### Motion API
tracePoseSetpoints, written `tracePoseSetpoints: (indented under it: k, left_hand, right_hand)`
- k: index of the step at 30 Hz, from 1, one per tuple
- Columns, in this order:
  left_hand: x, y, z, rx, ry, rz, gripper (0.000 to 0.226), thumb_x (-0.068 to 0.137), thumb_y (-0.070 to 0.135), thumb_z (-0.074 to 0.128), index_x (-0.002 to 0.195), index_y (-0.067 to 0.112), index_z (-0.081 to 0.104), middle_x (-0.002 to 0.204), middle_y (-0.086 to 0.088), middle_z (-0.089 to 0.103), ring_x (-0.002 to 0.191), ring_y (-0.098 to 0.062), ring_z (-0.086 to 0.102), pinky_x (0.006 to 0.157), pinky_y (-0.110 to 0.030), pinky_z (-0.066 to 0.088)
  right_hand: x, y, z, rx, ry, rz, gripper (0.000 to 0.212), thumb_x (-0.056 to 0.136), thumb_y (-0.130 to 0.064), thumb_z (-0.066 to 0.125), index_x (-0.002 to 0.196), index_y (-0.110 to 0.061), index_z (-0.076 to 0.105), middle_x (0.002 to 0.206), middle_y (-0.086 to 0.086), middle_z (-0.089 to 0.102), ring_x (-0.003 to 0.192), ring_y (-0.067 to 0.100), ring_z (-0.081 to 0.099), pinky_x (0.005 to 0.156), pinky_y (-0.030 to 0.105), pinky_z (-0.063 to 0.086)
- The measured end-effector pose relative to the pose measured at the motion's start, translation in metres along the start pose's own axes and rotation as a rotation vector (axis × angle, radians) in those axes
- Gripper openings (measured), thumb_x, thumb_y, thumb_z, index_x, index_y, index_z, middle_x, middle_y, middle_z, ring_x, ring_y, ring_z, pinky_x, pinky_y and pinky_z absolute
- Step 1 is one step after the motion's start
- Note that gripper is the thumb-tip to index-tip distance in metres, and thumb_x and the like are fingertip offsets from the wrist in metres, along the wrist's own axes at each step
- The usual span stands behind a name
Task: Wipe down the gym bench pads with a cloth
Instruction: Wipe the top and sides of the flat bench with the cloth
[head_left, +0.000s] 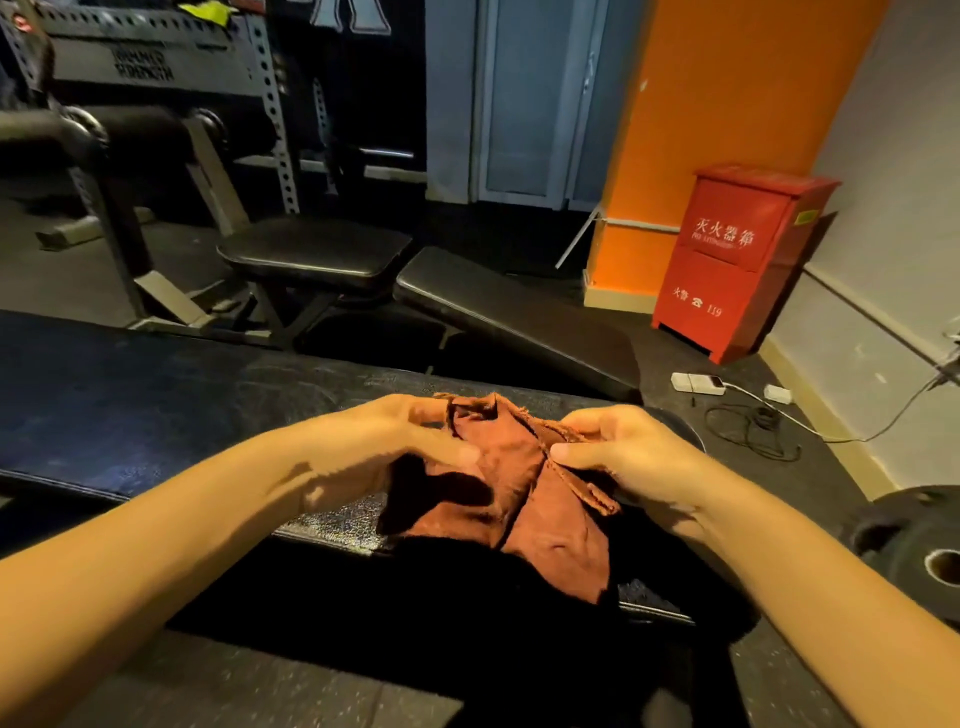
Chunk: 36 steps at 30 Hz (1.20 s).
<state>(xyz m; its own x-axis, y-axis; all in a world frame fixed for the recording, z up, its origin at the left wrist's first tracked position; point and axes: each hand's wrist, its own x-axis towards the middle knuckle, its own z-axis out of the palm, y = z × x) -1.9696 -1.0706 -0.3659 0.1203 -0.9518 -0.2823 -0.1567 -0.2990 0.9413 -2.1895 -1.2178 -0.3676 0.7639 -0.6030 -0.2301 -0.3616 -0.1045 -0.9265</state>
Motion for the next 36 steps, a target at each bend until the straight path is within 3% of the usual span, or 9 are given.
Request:
tracePoseSetpoints:
  k: [4,12,16,20,24,27,31,33,36]
  left_hand:
    - [0.005,-0.005,-0.012,0.007,0.024,-0.035,0.035,0.079,0.003,0.076,0.113,0.009,0.076,0.118,-0.02,0.073,0.106,-0.033,0.069,0.093,-0.039,0.052]
    - [0.024,-0.003,-0.008,-0.02,0.479,0.139,0.016,0.088,-0.005,0.07,0.101,0.004,0.073,0.09,-0.008,0.075,0.079,-0.016,0.067,0.064,-0.018,0.051]
    - [0.02,0.0,0.014,0.393,0.711,0.353,0.025,0.081,0.026,0.084,0.1,0.024,0.067,0.091,0.003,0.066,0.083,-0.014,0.063,0.077,-0.028,0.05]
    - [-0.002,0.023,0.063,0.228,0.325,0.373,0.039,0.073,0.05,0.085,0.094,0.022,0.067,0.078,-0.004,0.07,0.067,-0.016,0.065,0.071,-0.039,0.055]
    - [-0.001,0.026,0.072,0.424,0.456,0.337,0.051,0.06,0.066,0.085,0.09,0.033,0.06,0.08,0.01,0.072,0.07,-0.007,0.069,0.073,-0.039,0.059]
    - [0.004,0.021,0.069,0.53,0.549,0.356,0.033,0.072,0.054,0.082,0.084,0.032,0.06,0.076,0.014,0.07,0.071,-0.006,0.067,0.072,-0.041,0.058]
    - [0.007,0.025,0.057,0.231,0.396,0.358,0.005,0.092,0.023,0.074,0.087,0.021,0.075,0.083,-0.011,0.074,0.081,-0.032,0.071,0.082,-0.053,0.059]
    - [0.006,0.03,0.048,0.033,0.337,0.278,0.01,0.096,0.015,0.068,0.095,0.009,0.077,0.091,-0.023,0.072,0.077,-0.031,0.067,0.074,-0.04,0.057]
    - [0.006,0.035,0.035,-0.087,0.278,0.218,0.017,0.099,0.014,0.061,0.099,0.003,0.073,0.083,-0.016,0.061,0.068,-0.018,0.057,0.058,-0.022,0.051]
  right_hand:
    - [0.006,0.004,-0.013,0.009,0.034,-0.023,0.013,0.095,0.003,0.061,0.105,0.006,0.069,0.085,0.011,0.071,0.07,0.015,0.066,0.063,0.019,0.05]
    - [0.009,-0.001,-0.018,0.363,0.045,0.071,0.011,0.095,-0.001,0.06,0.1,0.001,0.07,0.081,0.015,0.069,0.067,0.022,0.065,0.06,0.025,0.055]
    - [0.016,-0.007,-0.011,0.545,0.13,0.037,0.015,0.093,0.001,0.061,0.106,0.004,0.068,0.089,0.019,0.07,0.07,0.023,0.067,0.063,0.029,0.059]
    - [0.015,-0.015,0.001,0.601,0.16,-0.017,0.022,0.093,0.013,0.055,0.109,0.001,0.065,0.102,0.024,0.071,0.08,0.029,0.072,0.057,0.033,0.06]
    - [0.009,-0.02,0.006,0.568,0.166,-0.048,0.028,0.093,0.016,0.053,0.114,0.002,0.065,0.105,0.029,0.07,0.077,0.028,0.074,0.057,0.03,0.058]
    - [0.004,-0.023,0.008,0.574,0.127,-0.071,0.027,0.094,0.014,0.052,0.111,0.0,0.068,0.103,0.026,0.073,0.08,0.028,0.076,0.061,0.031,0.06]
    - [-0.003,-0.023,0.003,0.524,0.078,-0.122,0.022,0.099,0.001,0.052,0.102,0.003,0.074,0.107,0.02,0.075,0.098,0.03,0.075,0.082,0.041,0.063]
    - [-0.005,-0.023,-0.003,0.56,0.077,-0.141,0.022,0.098,-0.004,0.056,0.108,0.008,0.072,0.11,0.023,0.074,0.101,0.034,0.074,0.086,0.045,0.062]
    - [-0.004,-0.022,-0.009,0.46,0.107,-0.203,0.02,0.09,0.004,0.064,0.108,0.003,0.072,0.102,0.021,0.074,0.09,0.031,0.074,0.077,0.038,0.064]
